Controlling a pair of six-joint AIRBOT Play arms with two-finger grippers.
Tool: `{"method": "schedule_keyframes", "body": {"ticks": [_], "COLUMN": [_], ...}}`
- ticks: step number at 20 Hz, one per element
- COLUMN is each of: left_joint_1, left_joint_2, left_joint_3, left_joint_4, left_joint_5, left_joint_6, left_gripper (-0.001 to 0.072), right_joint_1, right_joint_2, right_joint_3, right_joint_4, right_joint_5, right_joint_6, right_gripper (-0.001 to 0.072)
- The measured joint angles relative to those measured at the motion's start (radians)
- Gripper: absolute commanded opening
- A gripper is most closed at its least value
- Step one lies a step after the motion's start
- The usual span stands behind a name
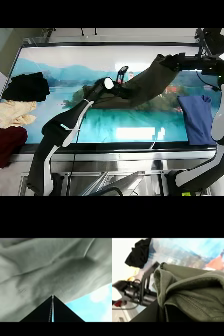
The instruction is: Fold the shirts.
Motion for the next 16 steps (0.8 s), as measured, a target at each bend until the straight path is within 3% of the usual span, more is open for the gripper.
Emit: {"method": "schedule_keyframes", "body": {"ticks": [8, 12, 13, 14, 15, 16], "left_joint_1": [0.402, 0.555, 0.58, 0.598, 0.609, 0.616], "left_joint_2": [0.17, 0.259, 0.277, 0.292, 0.303, 0.31], "left_joint_3": [0.0, 0.0, 0.001, 0.001, 0.001, 0.0], "left_joint_4": [0.008, 0.008, 0.008, 0.008, 0.008, 0.008], "left_joint_5": [-0.441, -0.53, -0.537, -0.544, -0.55, -0.558], "left_joint_6": [0.005, 0.008, 0.008, 0.008, 0.008, 0.008], "left_gripper": [0.0012, 0.0012, 0.0013, 0.0012, 0.0013, 0.0012], "right_joint_1": [0.378, 0.624, 0.681, 0.734, 0.785, 0.823], "right_joint_2": [-0.063, -0.187, -0.225, -0.264, -0.299, -0.323], "right_joint_3": [0.0, 0.0, 0.0, 0.0, 0.0, 0.0], "right_joint_4": [0.008, 0.0, 0.001, 0.004, 0.005, 0.005], "right_joint_5": [-0.297, -0.562, -0.641, -0.725, -0.8, -0.851], "right_joint_6": [0.012, -0.03, -0.041, -0.056, -0.068, -0.08], "right_gripper": [0.0024, 0.0042, 0.0294, 0.0649, 0.07, 0.07]}}
